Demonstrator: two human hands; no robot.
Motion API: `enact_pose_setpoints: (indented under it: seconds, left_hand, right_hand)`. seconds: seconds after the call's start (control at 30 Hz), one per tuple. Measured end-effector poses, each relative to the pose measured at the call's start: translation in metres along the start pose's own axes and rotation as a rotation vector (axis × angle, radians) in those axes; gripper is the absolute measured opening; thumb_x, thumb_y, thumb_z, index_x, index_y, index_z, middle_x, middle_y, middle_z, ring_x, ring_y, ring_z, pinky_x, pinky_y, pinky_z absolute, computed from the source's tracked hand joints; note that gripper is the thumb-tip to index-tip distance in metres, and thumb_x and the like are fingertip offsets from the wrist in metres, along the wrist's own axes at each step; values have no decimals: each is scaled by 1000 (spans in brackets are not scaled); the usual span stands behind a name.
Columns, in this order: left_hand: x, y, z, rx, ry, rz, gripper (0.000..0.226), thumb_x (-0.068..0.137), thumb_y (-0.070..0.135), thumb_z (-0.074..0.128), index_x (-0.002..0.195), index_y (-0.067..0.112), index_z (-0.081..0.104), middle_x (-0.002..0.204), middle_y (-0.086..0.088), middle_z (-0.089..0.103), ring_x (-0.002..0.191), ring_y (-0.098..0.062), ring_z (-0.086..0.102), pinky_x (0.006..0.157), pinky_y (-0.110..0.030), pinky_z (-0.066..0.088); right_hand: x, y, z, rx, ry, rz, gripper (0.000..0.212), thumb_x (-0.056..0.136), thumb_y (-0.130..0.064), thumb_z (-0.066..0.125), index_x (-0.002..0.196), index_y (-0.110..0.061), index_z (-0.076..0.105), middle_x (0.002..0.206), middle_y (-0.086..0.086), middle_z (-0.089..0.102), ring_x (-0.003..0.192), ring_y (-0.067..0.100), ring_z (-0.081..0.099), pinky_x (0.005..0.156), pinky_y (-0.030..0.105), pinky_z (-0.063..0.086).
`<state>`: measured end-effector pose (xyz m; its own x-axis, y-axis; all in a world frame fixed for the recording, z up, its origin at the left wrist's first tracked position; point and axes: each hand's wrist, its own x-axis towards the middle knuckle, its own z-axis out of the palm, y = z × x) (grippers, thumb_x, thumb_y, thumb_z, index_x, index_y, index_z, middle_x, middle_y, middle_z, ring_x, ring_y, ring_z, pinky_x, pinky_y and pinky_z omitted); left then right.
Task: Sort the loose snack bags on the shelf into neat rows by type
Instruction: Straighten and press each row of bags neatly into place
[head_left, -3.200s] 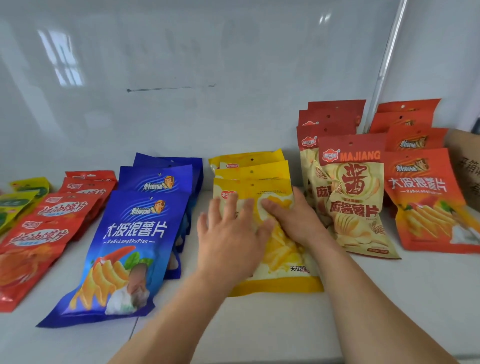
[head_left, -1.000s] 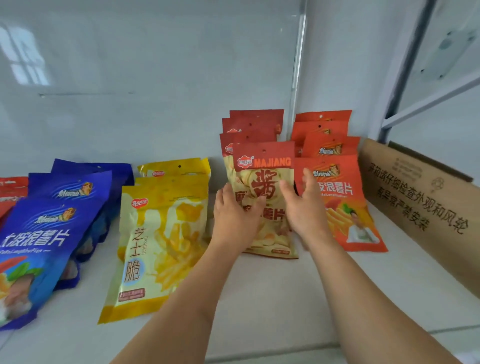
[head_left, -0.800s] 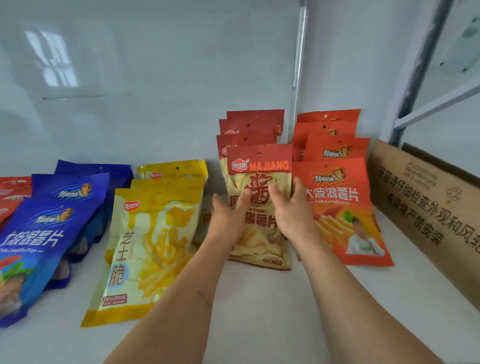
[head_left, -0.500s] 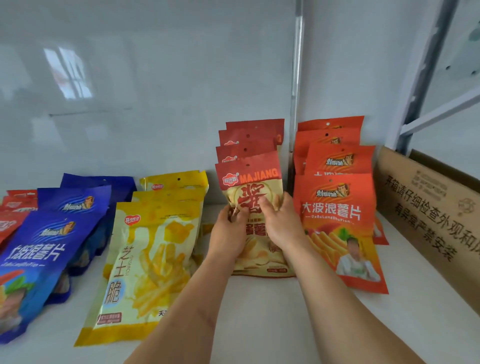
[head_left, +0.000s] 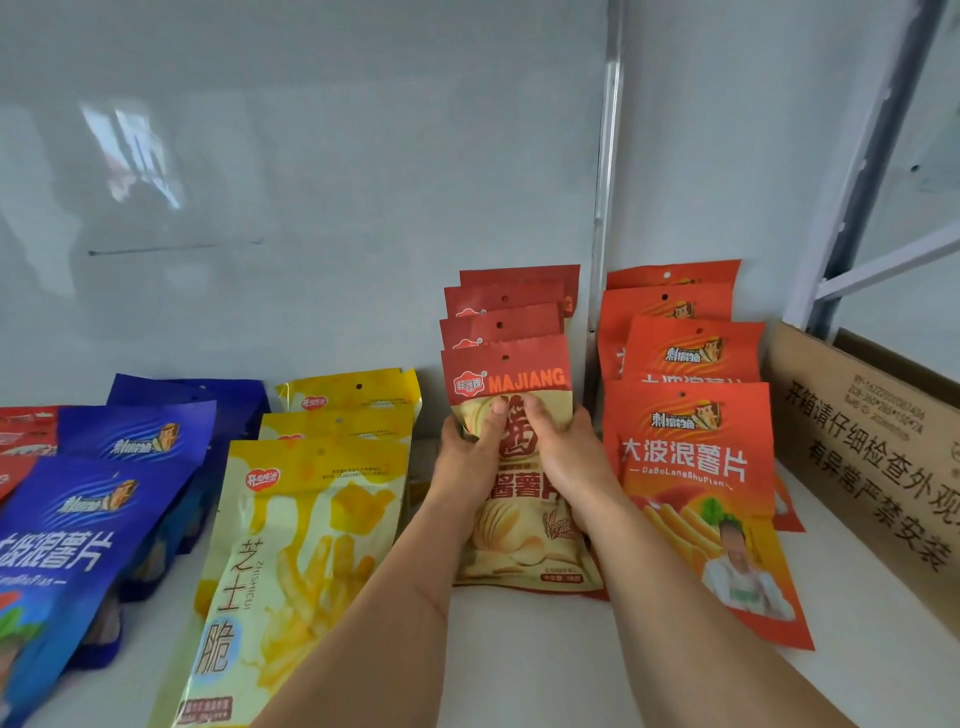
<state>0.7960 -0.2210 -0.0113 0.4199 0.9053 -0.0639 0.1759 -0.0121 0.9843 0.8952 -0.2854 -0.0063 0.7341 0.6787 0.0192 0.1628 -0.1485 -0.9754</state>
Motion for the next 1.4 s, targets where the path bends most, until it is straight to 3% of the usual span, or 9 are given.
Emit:
enact_pose_setpoints:
  seconds: [0.13, 0.27, 0.4, 0.6, 0.73, 0.87, 1.03, 1.2, 1.4]
  left_hand:
    - [9, 1, 1, -49, -62, -1, 79, 82, 71, 58, 144, 24, 39, 120, -2, 67, 105, -20, 67, 85, -34, 53]
    - [12, 4, -1, -50, -98, 14, 58, 88, 66, 55, 131, 28, 45, 101, 9, 65, 89, -9, 64, 71, -24, 50]
    - [10, 1, -1, 4, -68, 16, 83, 80, 77, 53, 138, 19, 47, 117, -1, 66, 107, -21, 66, 92, -36, 52]
    - [-6, -3, -3, 60, -13, -16, 82, 82, 80, 46, 132, 15, 51, 117, -4, 67, 97, -18, 64, 64, -24, 45]
    - [-13, -2, -7, 87, -29, -12, 92, 84, 79, 45, 150, 15, 33, 133, -8, 60, 114, -24, 62, 83, -31, 49]
    - [-21, -3, -13, 128, 35, 74, 120, 67, 94, 43, 159, 26, 5, 160, -7, 34, 143, -27, 40, 111, -47, 43]
    - [-63, -13, -2, 531, 258, 390, 82, 97, 65, 30, 160, 22, -1, 169, -4, 5, 156, -25, 1, 124, -44, 9]
    - [-80, -34, 10, 989, 72, 453, 70, 98, 68, 15, 159, 37, 4, 170, -1, -8, 155, -33, -10, 122, -60, 7]
    - [-76, -34, 8, 994, -65, 311, 73, 96, 71, 15, 157, 40, -12, 164, 9, -28, 153, -31, -16, 120, -60, 12]
  right_hand:
    - [5, -1, 0, 51, -7, -9, 64, 92, -65, 51, 140, -23, 44, 123, -2, 60, 103, 16, 56, 89, 32, 44]
    - [9, -3, 1, -22, -38, 50, 82, 87, -76, 44, 147, -20, 38, 130, 1, 59, 116, 24, 58, 89, 32, 41]
    - [11, -5, -3, -145, -59, 93, 89, 85, -82, 37, 147, -18, 39, 138, 6, 57, 123, 28, 56, 89, 33, 38]
    - [3, -5, -5, -219, -71, 159, 95, 81, -86, 37, 143, -15, 44, 138, 8, 57, 123, 29, 56, 101, 40, 44]
    - [-6, -9, -8, -178, -62, 158, 99, 84, -80, 43, 154, -13, 22, 146, 10, 49, 128, 31, 52, 103, 42, 43]
    - [-10, -25, -13, -342, 116, -189, 97, 89, -71, 48, 159, -21, 3, 167, 4, 13, 152, 26, 18, 122, 48, 22]
    - [20, -55, -11, -816, 89, -734, 66, 99, -64, 30, 157, -38, 14, 168, -10, 3, 154, 16, -2, 123, 46, 6]
    - [45, -40, -3, -1016, -119, -628, 67, 95, -73, 21, 155, -43, 23, 167, -12, 6, 154, 17, -4, 122, 50, 3]
    - [51, -28, 8, -1030, -123, -565, 69, 94, -75, 23, 154, -41, 27, 166, -13, 12, 153, 16, 2, 120, 52, 9]
